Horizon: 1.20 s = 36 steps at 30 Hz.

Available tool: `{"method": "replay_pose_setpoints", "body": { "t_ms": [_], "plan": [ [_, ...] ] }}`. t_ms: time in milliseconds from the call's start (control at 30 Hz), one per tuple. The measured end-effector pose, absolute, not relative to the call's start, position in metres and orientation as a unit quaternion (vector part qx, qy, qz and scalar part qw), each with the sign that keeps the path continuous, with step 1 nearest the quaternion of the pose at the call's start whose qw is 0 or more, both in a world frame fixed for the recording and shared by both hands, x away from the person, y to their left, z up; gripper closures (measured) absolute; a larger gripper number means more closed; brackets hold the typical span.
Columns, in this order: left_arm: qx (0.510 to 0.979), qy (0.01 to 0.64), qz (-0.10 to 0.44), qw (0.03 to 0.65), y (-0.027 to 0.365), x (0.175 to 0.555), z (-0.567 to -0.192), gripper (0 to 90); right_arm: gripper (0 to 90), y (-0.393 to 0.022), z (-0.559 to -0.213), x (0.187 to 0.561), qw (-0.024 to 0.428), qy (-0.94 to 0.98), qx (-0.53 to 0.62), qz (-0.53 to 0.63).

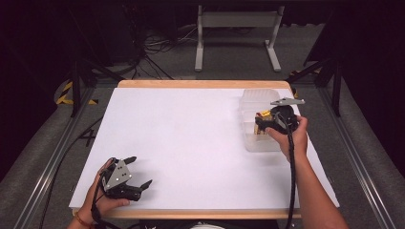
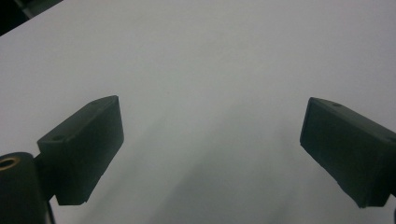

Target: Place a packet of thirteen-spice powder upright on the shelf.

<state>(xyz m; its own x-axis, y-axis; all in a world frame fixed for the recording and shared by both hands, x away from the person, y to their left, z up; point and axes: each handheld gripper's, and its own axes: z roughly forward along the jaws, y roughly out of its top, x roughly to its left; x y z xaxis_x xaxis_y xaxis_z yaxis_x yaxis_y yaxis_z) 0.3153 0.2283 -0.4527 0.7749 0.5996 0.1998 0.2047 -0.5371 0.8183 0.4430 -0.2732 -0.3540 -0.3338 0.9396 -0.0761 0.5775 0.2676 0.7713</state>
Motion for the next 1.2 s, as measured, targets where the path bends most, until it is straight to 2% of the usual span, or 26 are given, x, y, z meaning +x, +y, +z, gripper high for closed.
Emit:
{"method": "replay_pose_setpoints", "body": {
  "t_ms": [533, 800, 1200],
  "plan": [
    [0.845, 0.238, 0.236, 0.417, 0.228, 0.315, -0.453, 6.8, 23.4, -0.276, -0.354, 0.442, 0.273, 0.746, 0.511, 0.327],
    [0.845, 0.238, 0.236, 0.417, 0.228, 0.315, -0.453, 6.8, 25.7, -0.277, -0.355, 0.438, 0.273, 0.752, 0.503, 0.326],
    [0.845, 0.239, 0.236, 0.417, 0.228, 0.315, -0.453, 6.8, 24.5, -0.278, -0.354, 0.429, 0.28, 0.758, 0.495, 0.319]
  ]
}}
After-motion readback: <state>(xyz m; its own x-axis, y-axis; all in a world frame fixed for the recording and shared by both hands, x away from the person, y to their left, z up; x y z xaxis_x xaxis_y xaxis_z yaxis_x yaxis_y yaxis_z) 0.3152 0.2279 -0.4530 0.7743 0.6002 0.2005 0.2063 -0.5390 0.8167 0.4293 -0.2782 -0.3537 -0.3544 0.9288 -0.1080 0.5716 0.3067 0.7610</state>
